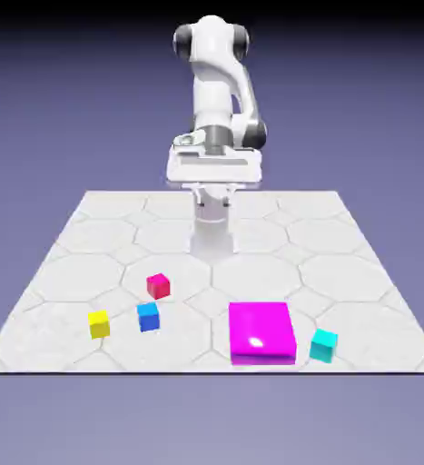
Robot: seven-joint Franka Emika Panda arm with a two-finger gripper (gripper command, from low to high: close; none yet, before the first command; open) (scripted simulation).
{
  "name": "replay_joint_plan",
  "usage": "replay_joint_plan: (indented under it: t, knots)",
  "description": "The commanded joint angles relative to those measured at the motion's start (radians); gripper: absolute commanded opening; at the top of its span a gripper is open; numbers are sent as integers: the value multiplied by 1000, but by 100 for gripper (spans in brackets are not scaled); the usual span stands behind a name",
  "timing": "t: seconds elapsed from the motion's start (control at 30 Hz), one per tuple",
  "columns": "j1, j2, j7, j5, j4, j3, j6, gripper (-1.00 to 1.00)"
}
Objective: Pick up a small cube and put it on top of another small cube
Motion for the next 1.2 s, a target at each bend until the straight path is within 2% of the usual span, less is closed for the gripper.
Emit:
replay_joint_plan:
  t: [0.0,0.93,1.17]
  knots:
    - [10,36,-1,38,9,-18,12,0]
    - [273,1043,-17,1094,268,-507,341,0]
    - [56,1132,96,927,318,-341,428,0]
